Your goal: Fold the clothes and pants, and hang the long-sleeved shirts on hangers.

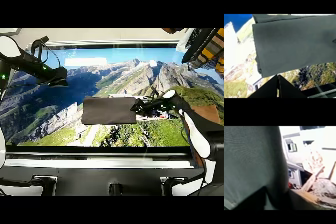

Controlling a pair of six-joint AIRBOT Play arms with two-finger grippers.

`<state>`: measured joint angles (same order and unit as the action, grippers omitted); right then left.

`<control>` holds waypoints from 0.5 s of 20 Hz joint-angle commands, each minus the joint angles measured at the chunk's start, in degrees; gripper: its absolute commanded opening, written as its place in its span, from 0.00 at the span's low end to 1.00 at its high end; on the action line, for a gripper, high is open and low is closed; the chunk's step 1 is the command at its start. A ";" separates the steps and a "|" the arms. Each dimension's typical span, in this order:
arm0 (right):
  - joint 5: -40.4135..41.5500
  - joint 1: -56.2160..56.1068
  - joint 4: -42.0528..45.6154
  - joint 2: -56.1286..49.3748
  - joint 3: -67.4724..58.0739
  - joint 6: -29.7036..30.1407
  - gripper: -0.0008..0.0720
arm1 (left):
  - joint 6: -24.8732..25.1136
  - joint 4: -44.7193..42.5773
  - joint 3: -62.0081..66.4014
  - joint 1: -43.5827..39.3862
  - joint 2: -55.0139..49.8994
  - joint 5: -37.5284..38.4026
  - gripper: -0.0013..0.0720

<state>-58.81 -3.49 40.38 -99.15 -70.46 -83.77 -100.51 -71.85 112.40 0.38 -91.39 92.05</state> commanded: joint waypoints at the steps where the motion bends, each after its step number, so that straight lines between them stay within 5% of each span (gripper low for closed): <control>1: 2.27 -1.05 -1.44 -0.15 0.00 0.00 0.06 | 0.07 -0.33 -0.02 0.02 -0.11 -0.11 0.04; 4: 2.43 -0.92 -1.11 1.46 -1.81 -0.79 0.05 | 0.22 -0.46 -0.02 0.02 -0.11 -0.09 0.04; 10: 3.32 8.31 -0.48 2.08 -15.61 -11.76 0.05 | 0.22 -0.46 -0.02 0.02 -0.11 -0.09 0.04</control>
<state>-56.47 0.58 39.70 -97.34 -80.27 -90.13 -100.31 -72.23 112.38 0.38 -91.48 91.98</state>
